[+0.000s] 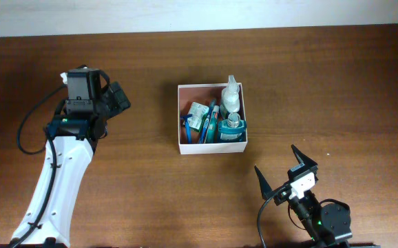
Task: Pack container
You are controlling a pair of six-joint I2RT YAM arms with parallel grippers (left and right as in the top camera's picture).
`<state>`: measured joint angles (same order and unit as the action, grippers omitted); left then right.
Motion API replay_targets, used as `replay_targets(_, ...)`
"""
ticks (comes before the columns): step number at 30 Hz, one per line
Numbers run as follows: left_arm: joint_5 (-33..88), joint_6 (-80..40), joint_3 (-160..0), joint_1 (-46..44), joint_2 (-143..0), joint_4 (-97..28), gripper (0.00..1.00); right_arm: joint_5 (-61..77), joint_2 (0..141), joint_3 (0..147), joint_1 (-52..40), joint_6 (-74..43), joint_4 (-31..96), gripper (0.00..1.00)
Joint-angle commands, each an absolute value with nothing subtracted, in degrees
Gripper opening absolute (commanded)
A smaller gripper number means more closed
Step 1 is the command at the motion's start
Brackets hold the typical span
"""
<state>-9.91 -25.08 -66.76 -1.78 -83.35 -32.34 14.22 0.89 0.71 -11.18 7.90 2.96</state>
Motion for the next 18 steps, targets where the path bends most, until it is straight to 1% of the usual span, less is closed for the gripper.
replay_targets(1,-9.93,-24.56,-67.35,-1.69,-82.70,-32.86,1.00,13.50,0.19,0.32,-10.85,8.14,3.20,0.99)
replay_targets(7,-10.79,-24.53,-67.31,-1.72,-82.39,-34.59,0.99,13.50,0.19,0.32,-10.85,8.14,3.20,0.99)
replay_targets(10,-10.81,-24.51,-67.29,-1.74,-79.75,-34.65,0.99,13.47,0.19,0.32,-10.85,8.16,3.20,0.99)
replay_targets(13,-10.98,-22.24,-66.92,-2.20,-74.08,-34.83,0.99,13.50,0.19,0.32,-10.85,8.14,3.20,0.99)
replay_targets(18,-10.96,-19.62,-65.56,-3.38,-60.07,-37.54,0.99,13.47,0.19,0.32,-10.85,8.14,3.20,0.99)
